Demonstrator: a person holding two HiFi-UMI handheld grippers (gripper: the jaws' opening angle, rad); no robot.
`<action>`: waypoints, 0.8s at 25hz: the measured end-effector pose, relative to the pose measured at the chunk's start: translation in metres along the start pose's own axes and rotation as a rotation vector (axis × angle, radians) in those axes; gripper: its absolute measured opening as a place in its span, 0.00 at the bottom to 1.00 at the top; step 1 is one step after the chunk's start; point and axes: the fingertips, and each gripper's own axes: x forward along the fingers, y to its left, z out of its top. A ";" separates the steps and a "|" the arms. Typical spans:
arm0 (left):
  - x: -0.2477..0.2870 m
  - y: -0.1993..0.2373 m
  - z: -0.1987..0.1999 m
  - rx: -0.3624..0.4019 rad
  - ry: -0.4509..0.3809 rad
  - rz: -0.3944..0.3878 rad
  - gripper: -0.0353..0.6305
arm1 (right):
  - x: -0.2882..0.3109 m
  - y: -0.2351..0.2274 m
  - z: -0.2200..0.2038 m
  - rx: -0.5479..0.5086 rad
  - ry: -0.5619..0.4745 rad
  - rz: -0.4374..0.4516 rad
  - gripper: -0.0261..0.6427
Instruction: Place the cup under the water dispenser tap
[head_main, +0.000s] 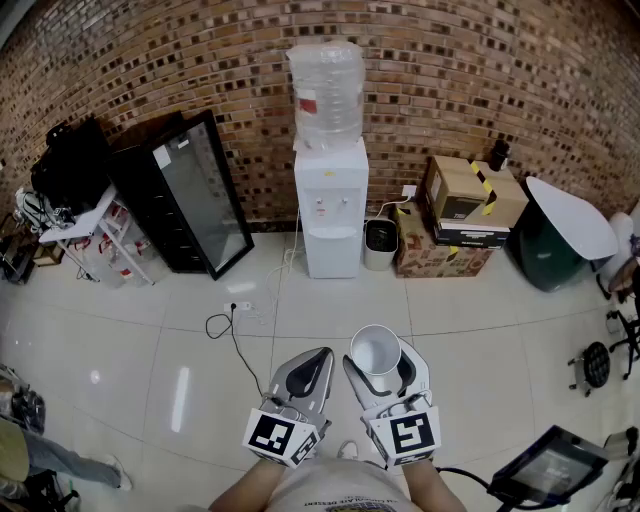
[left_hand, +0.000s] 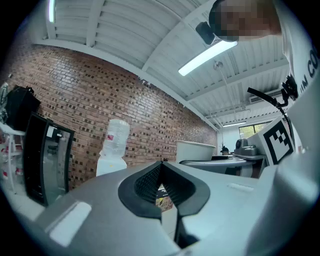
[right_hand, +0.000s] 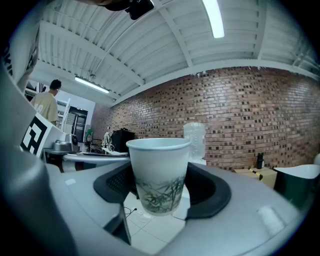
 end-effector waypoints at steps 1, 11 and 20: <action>0.003 -0.002 -0.001 0.002 0.000 0.002 0.03 | -0.001 -0.004 -0.001 0.001 -0.003 0.001 0.52; 0.022 -0.017 -0.001 0.035 -0.010 0.025 0.03 | -0.008 -0.031 -0.004 0.009 -0.019 0.006 0.52; 0.030 -0.012 -0.004 0.038 -0.001 0.055 0.03 | 0.001 -0.042 -0.007 0.008 -0.021 0.027 0.52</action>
